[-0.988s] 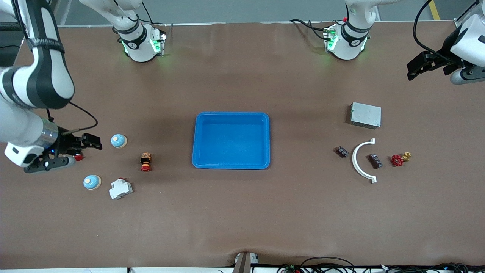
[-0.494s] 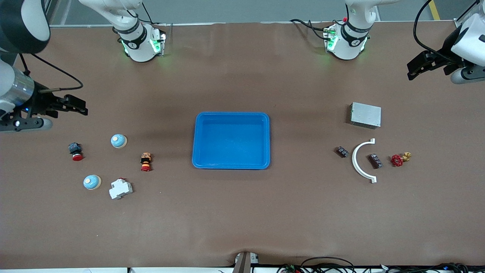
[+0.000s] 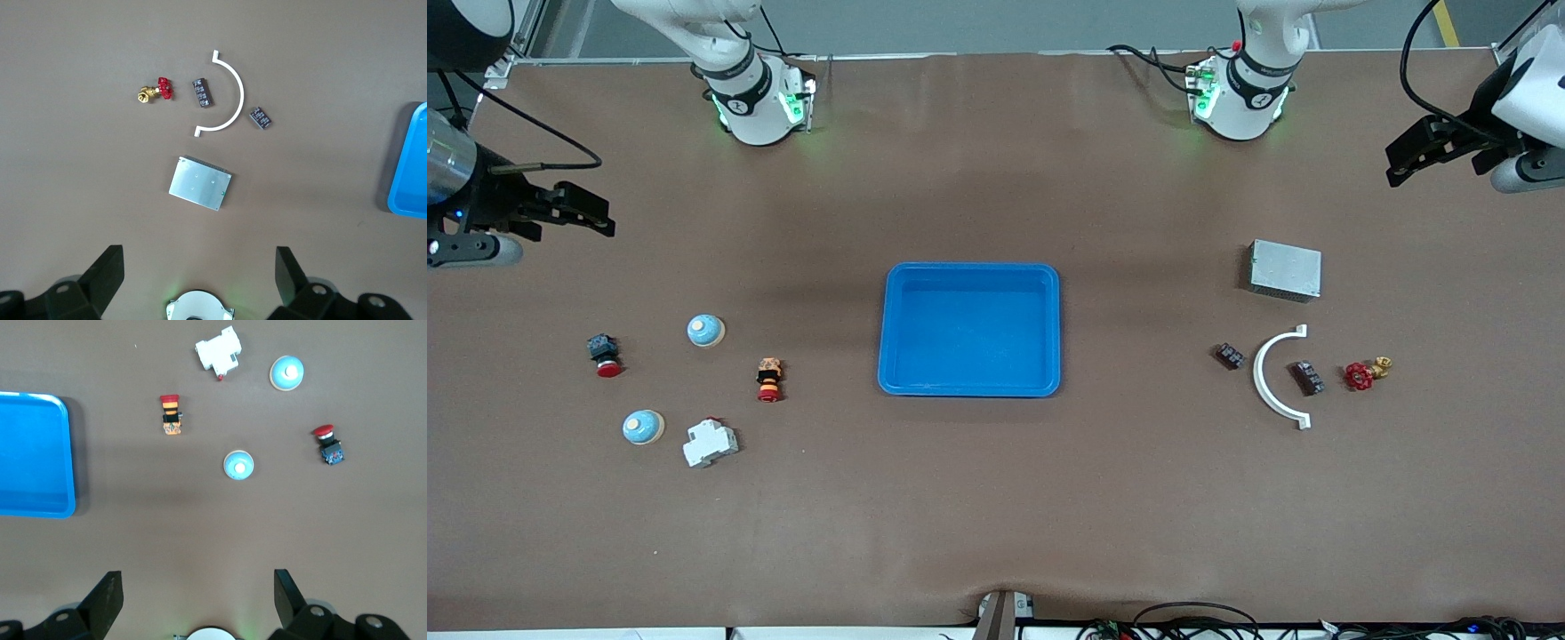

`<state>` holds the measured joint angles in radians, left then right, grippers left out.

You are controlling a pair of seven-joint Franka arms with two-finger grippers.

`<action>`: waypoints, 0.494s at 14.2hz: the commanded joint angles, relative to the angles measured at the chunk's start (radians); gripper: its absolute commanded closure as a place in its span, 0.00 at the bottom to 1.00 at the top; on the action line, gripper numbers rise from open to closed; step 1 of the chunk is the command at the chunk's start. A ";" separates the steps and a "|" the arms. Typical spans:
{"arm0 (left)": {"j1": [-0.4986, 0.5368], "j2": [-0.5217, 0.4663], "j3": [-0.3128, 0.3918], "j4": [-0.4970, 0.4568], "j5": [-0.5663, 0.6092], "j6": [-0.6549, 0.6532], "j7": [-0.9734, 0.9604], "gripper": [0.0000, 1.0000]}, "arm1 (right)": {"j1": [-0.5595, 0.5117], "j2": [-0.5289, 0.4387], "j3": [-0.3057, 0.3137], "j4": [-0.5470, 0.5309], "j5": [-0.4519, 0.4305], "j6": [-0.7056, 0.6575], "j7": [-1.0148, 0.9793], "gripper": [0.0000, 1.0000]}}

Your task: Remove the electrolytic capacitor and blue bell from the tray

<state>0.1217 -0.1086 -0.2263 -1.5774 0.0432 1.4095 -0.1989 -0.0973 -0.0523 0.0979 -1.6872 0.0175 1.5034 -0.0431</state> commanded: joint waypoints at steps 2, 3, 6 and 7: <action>0.007 -0.011 0.002 0.010 -0.025 -0.017 0.006 0.00 | 0.014 -0.109 -0.029 -0.103 -0.004 0.008 0.019 0.00; 0.007 -0.013 0.002 0.010 -0.025 -0.017 0.006 0.00 | 0.037 -0.110 -0.050 -0.104 -0.004 0.009 0.019 0.00; 0.007 -0.011 0.002 0.010 -0.037 -0.017 0.006 0.00 | 0.096 -0.126 -0.125 -0.130 -0.004 0.024 0.019 0.00; 0.007 -0.011 0.002 0.010 -0.045 -0.017 0.007 0.00 | 0.094 -0.145 -0.126 -0.149 -0.004 0.043 0.019 0.00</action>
<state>0.1219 -0.1087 -0.2260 -1.5733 0.0350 1.4095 -0.1989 -0.0315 -0.1473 -0.0011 -1.7811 0.0177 1.5139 -0.0413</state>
